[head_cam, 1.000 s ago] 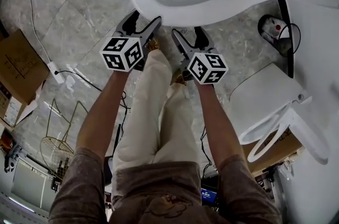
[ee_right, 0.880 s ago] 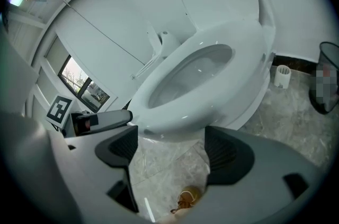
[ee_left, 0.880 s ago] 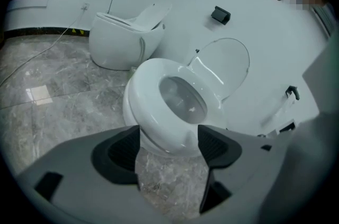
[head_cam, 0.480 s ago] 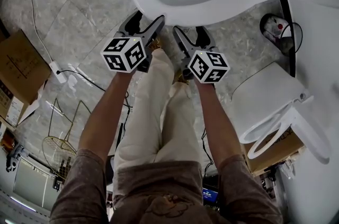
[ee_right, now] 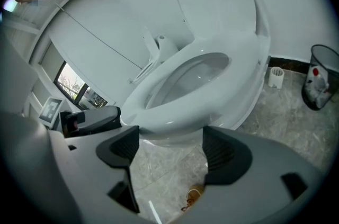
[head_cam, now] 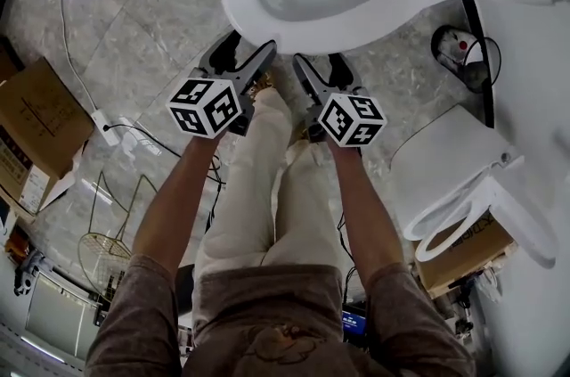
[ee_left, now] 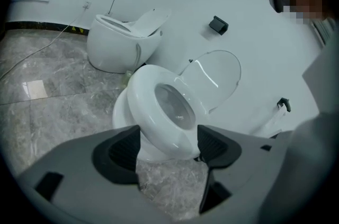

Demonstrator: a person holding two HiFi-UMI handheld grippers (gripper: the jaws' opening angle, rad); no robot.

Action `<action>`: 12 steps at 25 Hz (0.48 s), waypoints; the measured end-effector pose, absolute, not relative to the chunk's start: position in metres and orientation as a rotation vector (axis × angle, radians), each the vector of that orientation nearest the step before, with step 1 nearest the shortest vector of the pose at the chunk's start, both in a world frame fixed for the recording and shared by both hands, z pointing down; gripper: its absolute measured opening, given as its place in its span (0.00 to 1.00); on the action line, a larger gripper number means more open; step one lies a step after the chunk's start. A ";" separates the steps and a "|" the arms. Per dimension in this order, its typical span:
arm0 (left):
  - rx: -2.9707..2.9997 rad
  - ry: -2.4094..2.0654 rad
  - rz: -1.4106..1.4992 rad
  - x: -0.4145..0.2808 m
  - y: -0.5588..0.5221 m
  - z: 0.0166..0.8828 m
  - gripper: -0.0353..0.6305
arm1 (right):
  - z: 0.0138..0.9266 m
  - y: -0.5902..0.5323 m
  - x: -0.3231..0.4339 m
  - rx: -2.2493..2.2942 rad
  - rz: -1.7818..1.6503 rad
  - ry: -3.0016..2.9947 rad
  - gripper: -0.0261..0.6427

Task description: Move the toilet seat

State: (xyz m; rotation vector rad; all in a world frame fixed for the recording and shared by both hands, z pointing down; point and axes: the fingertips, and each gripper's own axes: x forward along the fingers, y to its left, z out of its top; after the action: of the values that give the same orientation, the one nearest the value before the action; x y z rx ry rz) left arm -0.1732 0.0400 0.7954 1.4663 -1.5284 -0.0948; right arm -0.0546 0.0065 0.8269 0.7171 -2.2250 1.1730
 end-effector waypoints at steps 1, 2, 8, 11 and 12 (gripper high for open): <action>1.473 -1.524 -0.092 -0.173 0.040 0.790 0.55 | 0.822 0.006 -0.054 0.716 1.185 -2.226 0.60; 1.479 -1.521 -0.089 -0.173 0.039 0.783 0.54 | 0.817 0.006 -0.055 0.713 1.198 -2.226 0.60; 1.507 -1.519 -0.090 -0.171 0.032 0.743 0.53 | 0.785 -0.001 -0.053 0.713 1.286 -2.238 0.61; 1.522 -1.511 -0.104 -0.171 0.029 0.722 0.52 | 0.769 -0.004 -0.053 0.709 1.334 -2.250 0.61; 1.531 -1.508 -0.104 -0.171 0.028 0.715 0.51 | 0.763 -0.006 -0.053 0.707 1.351 -2.256 0.61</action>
State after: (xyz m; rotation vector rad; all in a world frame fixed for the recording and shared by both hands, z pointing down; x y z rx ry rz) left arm -0.1713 0.0278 0.7152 1.5314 -1.5084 -0.1042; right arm -0.0529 -0.0057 0.7633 0.7071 -2.2562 1.3506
